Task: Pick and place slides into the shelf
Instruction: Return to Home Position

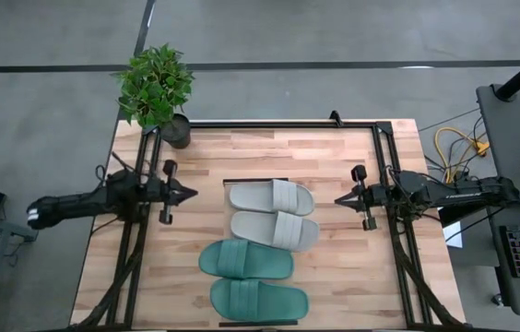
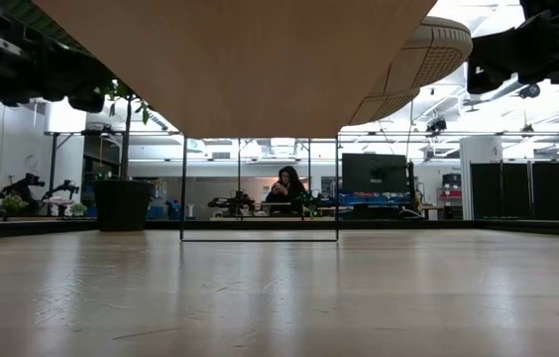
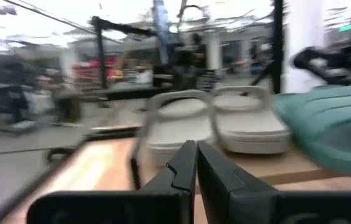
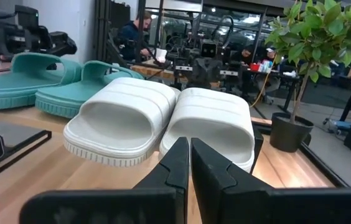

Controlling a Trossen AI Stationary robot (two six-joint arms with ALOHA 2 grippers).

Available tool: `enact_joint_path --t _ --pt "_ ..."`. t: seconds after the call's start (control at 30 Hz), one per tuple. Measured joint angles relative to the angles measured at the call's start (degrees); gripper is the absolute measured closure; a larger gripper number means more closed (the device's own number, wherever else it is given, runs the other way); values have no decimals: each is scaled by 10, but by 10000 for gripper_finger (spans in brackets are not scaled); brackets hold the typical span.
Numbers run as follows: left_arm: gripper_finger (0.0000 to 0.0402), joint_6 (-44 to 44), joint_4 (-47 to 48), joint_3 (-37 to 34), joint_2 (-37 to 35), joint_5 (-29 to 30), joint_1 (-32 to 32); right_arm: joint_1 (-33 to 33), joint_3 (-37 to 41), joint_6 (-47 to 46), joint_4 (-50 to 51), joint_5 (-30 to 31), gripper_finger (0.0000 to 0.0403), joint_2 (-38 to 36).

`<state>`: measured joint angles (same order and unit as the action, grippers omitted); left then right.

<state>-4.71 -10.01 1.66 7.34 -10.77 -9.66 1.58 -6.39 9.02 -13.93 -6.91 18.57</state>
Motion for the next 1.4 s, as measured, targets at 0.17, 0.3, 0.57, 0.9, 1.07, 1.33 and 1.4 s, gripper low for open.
enact_joint_path --t 0.17,0.3,0.57,0.9,1.07,1.33,1.4 --pt "401 28 10 -2 10 1 -24 0 0 -30 1 1 394 0" --pt "401 24 37 -2 14 49 -23 0 1 -54 4 1 394 0" --pt "401 9 53 -11 5 26 -22 -1 59 -77 -79 50 394 1" --pt "401 -7 40 -12 -17 42 -22 -15 54 -54 -100 102 394 68" --pt "401 -6 48 -12 -14 42 -22 -38 47 -37 -79 112 394 42" --pt "401 -17 51 -13 -13 41 -22 -49 -3 -46 137 130 394 -67" --pt "401 -17 57 -13 -14 39 -22 -49 8 -52 138 124 394 -102"
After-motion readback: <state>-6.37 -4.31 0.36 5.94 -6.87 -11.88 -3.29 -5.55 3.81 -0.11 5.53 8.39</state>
